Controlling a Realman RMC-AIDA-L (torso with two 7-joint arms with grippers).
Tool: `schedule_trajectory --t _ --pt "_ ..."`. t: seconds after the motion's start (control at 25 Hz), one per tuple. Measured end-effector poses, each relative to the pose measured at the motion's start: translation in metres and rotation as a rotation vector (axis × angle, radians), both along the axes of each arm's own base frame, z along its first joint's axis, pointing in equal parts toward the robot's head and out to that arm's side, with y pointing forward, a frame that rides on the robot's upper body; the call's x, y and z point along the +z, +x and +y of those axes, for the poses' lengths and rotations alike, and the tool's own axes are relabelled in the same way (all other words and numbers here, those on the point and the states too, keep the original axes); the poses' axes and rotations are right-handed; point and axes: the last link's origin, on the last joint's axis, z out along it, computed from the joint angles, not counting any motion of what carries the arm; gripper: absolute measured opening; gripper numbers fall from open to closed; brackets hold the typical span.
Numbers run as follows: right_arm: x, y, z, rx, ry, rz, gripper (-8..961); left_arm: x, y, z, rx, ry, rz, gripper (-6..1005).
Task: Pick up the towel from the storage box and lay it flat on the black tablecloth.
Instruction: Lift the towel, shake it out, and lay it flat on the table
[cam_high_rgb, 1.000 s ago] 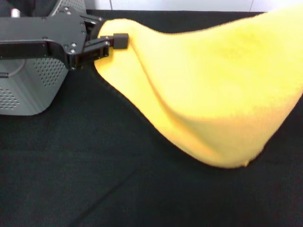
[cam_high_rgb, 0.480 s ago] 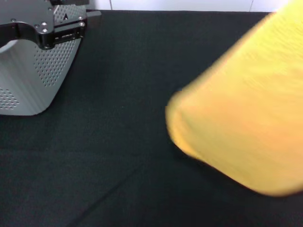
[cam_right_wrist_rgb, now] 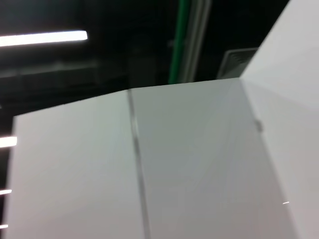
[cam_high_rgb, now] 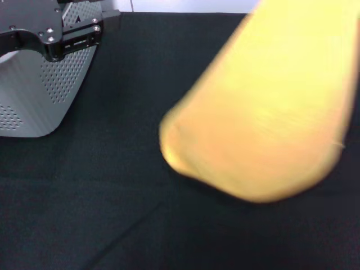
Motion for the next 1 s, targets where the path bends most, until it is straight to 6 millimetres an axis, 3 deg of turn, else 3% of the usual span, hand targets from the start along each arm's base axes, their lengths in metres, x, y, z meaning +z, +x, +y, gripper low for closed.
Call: schedule_trajectory --t 0.2,0.4,0.72,1.0 --pt "-0.017 -0.008 0.018 -0.115 0.054 -0.006 32 -0.007 -0.002 0.000 -0.003 0.015 0.003 488" --pt "-0.030 -0.017 0.039 -0.204 0.118 -0.046 33 -0.027 0.000 0.008 0.007 0.071 0.030 487" --pt "-0.020 -0.040 0.064 -0.266 0.203 0.033 35 -0.075 0.006 0.009 0.021 0.133 0.078 486" --pt "-0.014 -0.042 0.081 -0.360 0.226 0.070 36 -0.113 0.013 0.007 0.004 0.223 0.116 484"
